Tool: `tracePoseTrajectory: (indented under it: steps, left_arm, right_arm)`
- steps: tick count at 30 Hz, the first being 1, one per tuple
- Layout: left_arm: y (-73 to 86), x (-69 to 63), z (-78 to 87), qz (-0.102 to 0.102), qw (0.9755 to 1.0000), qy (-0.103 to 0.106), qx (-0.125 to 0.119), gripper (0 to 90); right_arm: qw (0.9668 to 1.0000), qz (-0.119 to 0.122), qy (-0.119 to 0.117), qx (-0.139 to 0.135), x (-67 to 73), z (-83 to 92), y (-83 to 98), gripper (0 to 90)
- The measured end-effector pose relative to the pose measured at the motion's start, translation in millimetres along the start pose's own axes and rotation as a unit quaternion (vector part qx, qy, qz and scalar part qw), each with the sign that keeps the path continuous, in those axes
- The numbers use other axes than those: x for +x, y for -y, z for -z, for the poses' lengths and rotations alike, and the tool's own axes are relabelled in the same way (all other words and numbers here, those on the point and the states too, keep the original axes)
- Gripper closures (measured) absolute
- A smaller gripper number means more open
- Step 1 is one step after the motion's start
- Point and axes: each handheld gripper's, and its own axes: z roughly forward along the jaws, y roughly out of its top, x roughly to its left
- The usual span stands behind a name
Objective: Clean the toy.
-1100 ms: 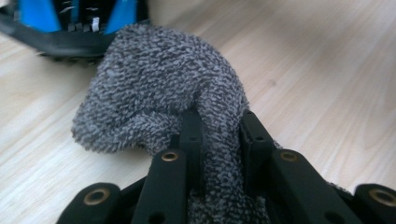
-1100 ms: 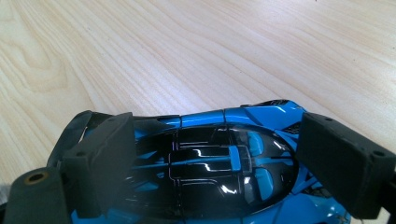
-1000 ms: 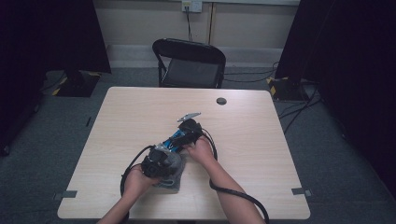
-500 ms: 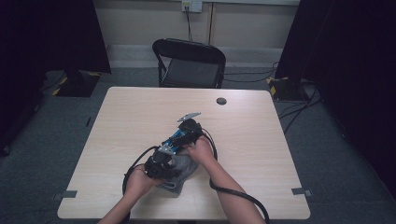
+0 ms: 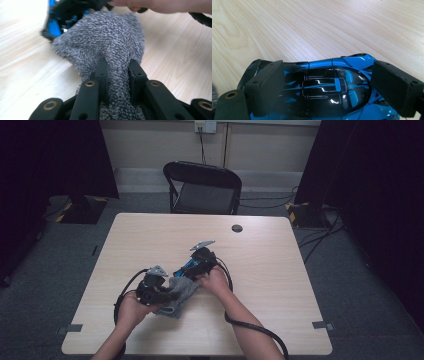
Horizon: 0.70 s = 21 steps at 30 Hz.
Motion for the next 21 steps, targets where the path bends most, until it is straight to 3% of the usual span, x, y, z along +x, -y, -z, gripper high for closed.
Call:
tracePoseTrajectory:
  steps: [21]
  left_arm:
    - [-2.2, 33.2, 21.6, 0.033, 0.9974, -0.048, -0.043, 73.9]
  right_arm:
    - [1.0000, 0.000, 0.000, 0.000, 0.0, 0.0, -0.2, 11.6]
